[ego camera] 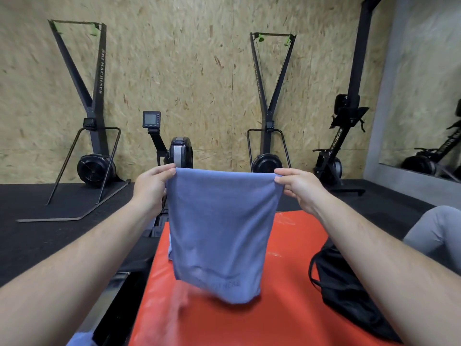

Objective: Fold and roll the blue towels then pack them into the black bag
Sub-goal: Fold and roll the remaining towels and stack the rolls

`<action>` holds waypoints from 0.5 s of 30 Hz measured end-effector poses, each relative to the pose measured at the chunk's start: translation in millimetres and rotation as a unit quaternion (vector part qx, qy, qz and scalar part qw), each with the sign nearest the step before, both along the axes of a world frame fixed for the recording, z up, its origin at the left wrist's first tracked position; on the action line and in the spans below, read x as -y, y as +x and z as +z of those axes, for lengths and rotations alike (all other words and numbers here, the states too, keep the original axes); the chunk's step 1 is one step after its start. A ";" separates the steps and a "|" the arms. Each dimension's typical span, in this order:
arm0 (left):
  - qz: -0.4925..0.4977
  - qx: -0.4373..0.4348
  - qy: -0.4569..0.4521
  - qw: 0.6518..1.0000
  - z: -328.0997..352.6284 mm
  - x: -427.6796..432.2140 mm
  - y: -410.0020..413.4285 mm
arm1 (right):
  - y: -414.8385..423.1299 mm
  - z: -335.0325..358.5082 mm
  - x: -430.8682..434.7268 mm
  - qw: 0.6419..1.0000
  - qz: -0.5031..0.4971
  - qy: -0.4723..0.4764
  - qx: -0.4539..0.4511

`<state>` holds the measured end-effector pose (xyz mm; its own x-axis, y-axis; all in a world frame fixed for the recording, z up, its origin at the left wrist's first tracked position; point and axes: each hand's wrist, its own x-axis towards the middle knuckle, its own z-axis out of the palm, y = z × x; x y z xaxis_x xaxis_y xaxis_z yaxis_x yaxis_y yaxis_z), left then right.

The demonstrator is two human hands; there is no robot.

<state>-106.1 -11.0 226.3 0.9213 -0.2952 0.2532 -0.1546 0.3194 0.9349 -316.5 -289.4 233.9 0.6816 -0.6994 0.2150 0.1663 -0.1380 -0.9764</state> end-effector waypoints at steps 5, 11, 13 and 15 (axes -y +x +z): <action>-0.015 0.016 -0.019 1.000 -1.2 -10.4 -11.7 | -10.3 1.7 -1.2 1.000 0.002 -0.023 -0.001; -0.048 0.022 -0.031 0.998 5.7 -27.5 -36.5 | -41.4 13.7 -9.7 0.997 0.048 -0.057 0.010; -0.042 0.037 -0.010 0.998 7.6 -26.1 -36.9 | -46.4 16.2 -9.0 0.996 0.046 -0.071 0.002; -0.028 0.055 0.021 0.998 8.6 -21.4 -33.6 | -47.2 17.7 -8.4 0.995 0.020 -0.099 -0.022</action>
<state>-139.7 10.4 234.9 0.8706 -0.3570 0.3387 -0.2406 0.2915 0.9258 -363.7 -281.0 251.6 0.7201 -0.6188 0.3141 0.1324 -0.3218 -0.9375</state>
